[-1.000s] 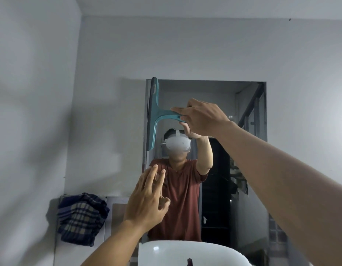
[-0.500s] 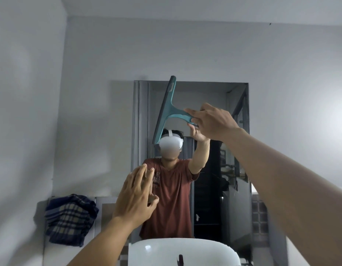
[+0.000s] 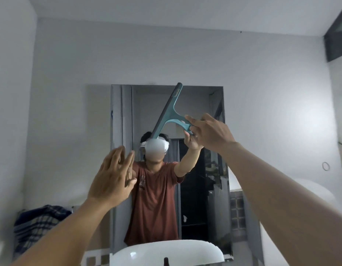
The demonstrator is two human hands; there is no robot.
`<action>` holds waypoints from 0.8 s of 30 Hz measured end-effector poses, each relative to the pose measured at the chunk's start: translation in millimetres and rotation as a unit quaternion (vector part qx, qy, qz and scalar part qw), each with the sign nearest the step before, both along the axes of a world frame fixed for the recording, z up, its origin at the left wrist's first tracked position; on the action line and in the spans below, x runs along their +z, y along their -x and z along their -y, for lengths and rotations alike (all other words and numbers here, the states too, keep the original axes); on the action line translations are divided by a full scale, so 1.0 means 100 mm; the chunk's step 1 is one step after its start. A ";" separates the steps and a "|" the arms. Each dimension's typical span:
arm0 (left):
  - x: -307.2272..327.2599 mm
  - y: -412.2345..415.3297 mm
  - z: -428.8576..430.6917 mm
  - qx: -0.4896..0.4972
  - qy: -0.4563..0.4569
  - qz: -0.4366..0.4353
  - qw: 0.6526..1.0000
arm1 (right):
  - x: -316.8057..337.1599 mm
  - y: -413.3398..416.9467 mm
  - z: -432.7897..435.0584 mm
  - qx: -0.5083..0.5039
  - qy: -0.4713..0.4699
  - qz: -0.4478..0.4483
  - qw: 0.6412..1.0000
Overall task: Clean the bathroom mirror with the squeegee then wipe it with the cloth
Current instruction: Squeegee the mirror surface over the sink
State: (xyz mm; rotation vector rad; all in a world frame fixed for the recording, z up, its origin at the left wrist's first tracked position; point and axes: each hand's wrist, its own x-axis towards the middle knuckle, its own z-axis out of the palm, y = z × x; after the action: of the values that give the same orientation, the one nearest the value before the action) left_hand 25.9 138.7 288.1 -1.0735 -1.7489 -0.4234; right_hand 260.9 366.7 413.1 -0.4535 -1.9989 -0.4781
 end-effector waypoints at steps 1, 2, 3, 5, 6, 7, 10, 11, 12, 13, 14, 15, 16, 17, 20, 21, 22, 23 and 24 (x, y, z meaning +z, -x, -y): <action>0.04 0.02 0.01 0.004 0.010 0.003 1.000 | -0.02 0.00 0.00 0.004 0.004 -0.005 1.000; 0.07 0.03 0.02 0.005 0.019 0.006 1.000 | -0.03 -0.01 -0.01 0.008 0.009 -0.011 1.000; 0.08 0.04 0.02 0.005 0.023 0.010 1.000 | -0.05 -0.01 -0.02 0.009 0.012 -0.017 1.000; 0.08 0.03 0.02 0.004 0.025 0.019 1.000 | -0.07 -0.03 -0.03 0.008 0.017 -0.028 0.999; 0.08 0.03 0.01 0.002 0.025 0.021 0.999 | -0.08 -0.04 -0.04 0.008 0.022 -0.033 0.999; 0.08 0.02 0.01 -0.002 0.024 0.022 0.999 | -0.09 -0.05 -0.05 0.008 0.029 -0.035 0.999; 0.08 0.02 0.01 -0.012 0.022 0.022 0.999 | -0.10 -0.09 -0.07 -0.002 0.030 -0.037 0.999; 0.08 0.03 0.02 -0.013 0.022 0.021 0.999 | -0.11 -0.12 -0.07 -0.005 0.031 -0.038 0.999; 0.08 0.03 0.03 -0.013 0.022 0.021 0.999 | -0.12 -0.15 -0.06 -0.007 0.039 -0.043 0.998; 0.08 0.02 0.03 -0.013 0.022 0.021 0.999 | -0.13 -0.19 -0.04 -0.008 0.051 -0.049 0.997; 0.08 0.02 0.03 -0.013 0.021 0.021 0.999 | -0.15 -0.21 -0.04 -0.012 0.063 -0.056 0.996; 0.07 0.02 0.03 -0.013 0.018 0.019 1.000 | -0.16 -0.23 -0.04 -0.020 0.072 -0.062 0.995; 0.07 0.02 0.03 -0.014 0.017 0.018 1.000 | -0.18 -0.25 -0.03 -0.027 0.079 -0.068 0.994; 0.07 0.02 0.03 -0.016 0.017 0.017 1.000 | -0.20 -0.26 -0.03 -0.030 0.088 -0.074 0.993; 0.07 0.03 0.03 -0.018 0.016 0.015 1.000 | -0.26 -0.25 -0.02 -0.031 0.112 -0.091 0.989; 0.07 0.03 0.03 -0.016 0.017 0.014 1.000 | -0.27 -0.24 -0.01 -0.031 0.117 -0.096 0.988; 0.08 0.03 0.03 -0.014 0.018 0.013 1.000 | -0.28 -0.23 0.00 -0.031 0.120 -0.100 0.987; 0.08 0.03 0.03 -0.013 0.020 0.012 1.000 | -0.29 -0.23 0.00 -0.031 0.122 -0.103 0.987; 0.08 0.04 0.03 -0.012 0.020 0.010 1.000 | -0.29 -0.23 0.00 -0.031 0.123 -0.105 0.986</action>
State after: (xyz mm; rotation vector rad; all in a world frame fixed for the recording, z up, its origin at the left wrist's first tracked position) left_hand 22.4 135.4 296.5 -1.1238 -1.7702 -0.4166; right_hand 283.8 366.2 383.7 -0.6928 -1.8501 -0.2106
